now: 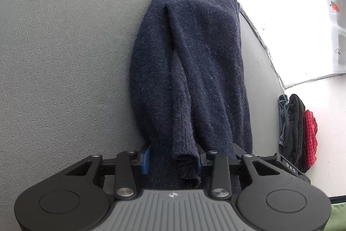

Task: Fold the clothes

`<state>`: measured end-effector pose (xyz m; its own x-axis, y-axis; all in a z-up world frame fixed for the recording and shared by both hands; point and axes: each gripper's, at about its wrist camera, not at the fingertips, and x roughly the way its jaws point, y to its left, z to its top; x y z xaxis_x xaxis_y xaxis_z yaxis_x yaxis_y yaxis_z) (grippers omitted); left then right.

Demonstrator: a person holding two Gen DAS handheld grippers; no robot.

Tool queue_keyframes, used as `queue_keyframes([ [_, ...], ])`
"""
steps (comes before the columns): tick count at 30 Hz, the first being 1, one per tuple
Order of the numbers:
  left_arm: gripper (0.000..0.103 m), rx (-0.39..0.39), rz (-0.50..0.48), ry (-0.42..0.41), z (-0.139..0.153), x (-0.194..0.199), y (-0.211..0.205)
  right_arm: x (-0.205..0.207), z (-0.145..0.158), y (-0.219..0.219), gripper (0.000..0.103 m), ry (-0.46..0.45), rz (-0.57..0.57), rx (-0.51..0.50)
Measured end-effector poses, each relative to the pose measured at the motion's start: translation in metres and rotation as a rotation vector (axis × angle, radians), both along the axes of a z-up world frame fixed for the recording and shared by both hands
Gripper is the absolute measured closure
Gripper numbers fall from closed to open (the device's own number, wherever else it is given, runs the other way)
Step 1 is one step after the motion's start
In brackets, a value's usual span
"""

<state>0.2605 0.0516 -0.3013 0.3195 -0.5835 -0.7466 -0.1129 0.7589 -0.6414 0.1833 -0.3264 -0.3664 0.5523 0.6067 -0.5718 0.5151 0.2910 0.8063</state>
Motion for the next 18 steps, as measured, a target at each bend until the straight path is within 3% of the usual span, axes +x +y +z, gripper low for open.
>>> queue_keyframes([
  [2,0.07,0.004,-0.003,-0.01,0.001,-0.001,-0.001,0.002,-0.001,0.002,0.073,-0.011,0.016,-0.019],
  [6,0.075,-0.038,0.03,-0.035,0.013,-0.008,0.005,-0.007,0.005,-0.004,0.084,-0.03,-0.027,0.044],
  [8,0.076,-0.092,0.05,-0.047,0.025,-0.014,0.012,-0.013,0.016,-0.006,0.085,-0.05,-0.048,0.069],
  [12,0.076,-0.253,0.084,-0.048,0.067,-0.034,0.029,-0.036,0.053,-0.013,0.086,-0.08,-0.122,0.237],
  [14,0.076,-0.311,0.082,-0.064,0.09,-0.047,0.034,-0.049,0.074,-0.017,0.086,-0.095,-0.135,0.275],
  [16,0.076,-0.326,0.074,-0.07,0.104,-0.057,0.037,-0.064,0.095,-0.021,0.086,-0.12,-0.132,0.283],
  [18,0.076,-0.307,0.079,-0.022,0.098,-0.056,0.034,-0.071,0.09,-0.02,0.086,-0.082,-0.139,0.283],
])
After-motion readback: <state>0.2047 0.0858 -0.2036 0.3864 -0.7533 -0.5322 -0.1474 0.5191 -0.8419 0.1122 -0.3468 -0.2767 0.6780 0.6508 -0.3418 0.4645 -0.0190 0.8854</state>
